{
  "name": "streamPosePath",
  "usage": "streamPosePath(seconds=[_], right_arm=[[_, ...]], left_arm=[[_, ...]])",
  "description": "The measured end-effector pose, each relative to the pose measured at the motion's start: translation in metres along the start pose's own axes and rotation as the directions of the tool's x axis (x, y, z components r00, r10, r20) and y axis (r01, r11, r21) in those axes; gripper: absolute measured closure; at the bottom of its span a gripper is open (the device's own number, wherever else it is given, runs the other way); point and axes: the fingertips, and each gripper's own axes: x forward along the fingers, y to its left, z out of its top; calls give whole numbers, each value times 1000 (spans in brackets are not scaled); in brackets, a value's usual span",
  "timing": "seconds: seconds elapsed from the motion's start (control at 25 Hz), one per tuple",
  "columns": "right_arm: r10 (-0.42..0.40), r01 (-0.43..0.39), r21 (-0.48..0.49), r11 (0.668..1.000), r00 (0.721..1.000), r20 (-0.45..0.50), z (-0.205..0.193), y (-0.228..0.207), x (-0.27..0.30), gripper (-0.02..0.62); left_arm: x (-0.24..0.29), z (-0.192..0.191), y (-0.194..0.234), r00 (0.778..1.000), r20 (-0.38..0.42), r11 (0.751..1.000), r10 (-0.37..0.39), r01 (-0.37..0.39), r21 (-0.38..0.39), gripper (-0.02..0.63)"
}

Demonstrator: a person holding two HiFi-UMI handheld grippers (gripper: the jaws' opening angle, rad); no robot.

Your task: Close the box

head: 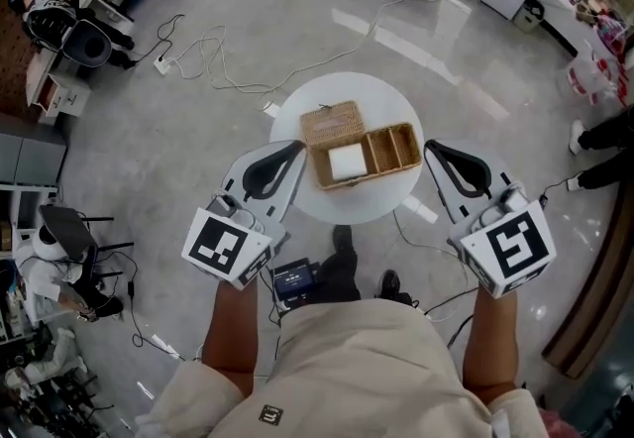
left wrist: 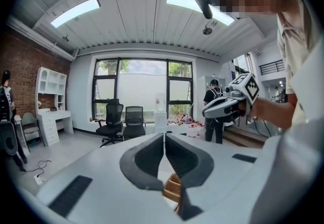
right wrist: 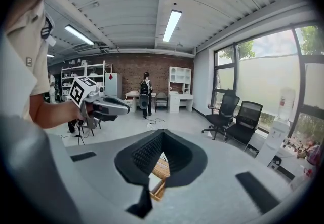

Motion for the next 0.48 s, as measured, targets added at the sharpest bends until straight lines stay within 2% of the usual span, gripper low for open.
streamPosePath(seconds=[0.48], right_arm=[[28,-27,28,999,999,-43,-18,-11,62,603]], left_arm=[[25,-46,53,999,-50,997,10,-14,-70,595]])
